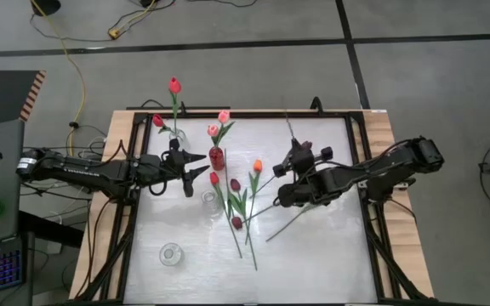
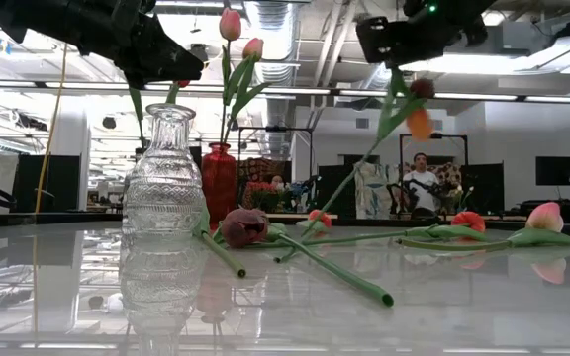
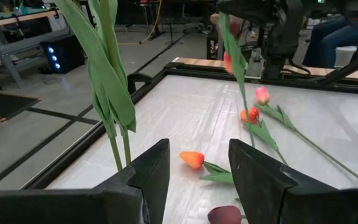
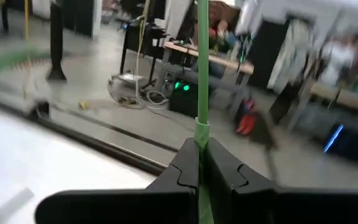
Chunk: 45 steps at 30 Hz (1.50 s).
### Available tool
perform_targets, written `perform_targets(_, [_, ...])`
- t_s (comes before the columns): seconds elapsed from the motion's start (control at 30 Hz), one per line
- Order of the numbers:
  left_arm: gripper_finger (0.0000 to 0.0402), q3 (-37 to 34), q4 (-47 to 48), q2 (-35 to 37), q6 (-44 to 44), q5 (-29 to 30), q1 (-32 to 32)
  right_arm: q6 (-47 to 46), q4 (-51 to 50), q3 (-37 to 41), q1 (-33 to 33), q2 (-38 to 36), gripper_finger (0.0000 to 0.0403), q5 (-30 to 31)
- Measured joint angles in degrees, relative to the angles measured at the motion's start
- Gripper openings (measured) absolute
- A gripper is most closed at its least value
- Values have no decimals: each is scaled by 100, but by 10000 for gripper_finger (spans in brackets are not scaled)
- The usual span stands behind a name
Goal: Sort flowers into vase by color
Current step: Put the orange tulip into the middle transparent vase
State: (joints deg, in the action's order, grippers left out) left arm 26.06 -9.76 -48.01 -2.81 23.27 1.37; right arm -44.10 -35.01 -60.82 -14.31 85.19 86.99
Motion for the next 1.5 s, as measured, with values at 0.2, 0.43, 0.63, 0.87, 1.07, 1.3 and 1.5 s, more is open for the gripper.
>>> perform_targets(0.2, [154, 0, -52, 0, -3, -1, 0, 2064, 428, -2, -347, -9, 36, 39])
perform_targets(0.43, [154, 0, -198, -1, -296, -210, 2, 3489, 1417, -4, -566, -11, 36, 27])
perform_targets(0.63, [154, -4, -1051, -543, -323, -622, 0, 4561, 2391, -7, -567, -13, 36, -35])
perform_targets(0.87, [154, 26, -2468, -1694, -88, -759, 2, 5235, 3257, -7, -504, -13, 36, -97])
perform_targets(1.07, [154, 495, -2886, -2667, -35, -754, 2, 5647, 3906, -7, -505, -13, 36, -167])
perform_targets(1.3, [154, 1395, -2877, -3888, 153, -739, 2, 5663, 4007, -9, -501, -13, 36, -173])
perform_targets(1.5, [154, 2160, -2861, -4742, 170, -730, 2, 5665, 4049, -9, -501, -14, 36, -203])
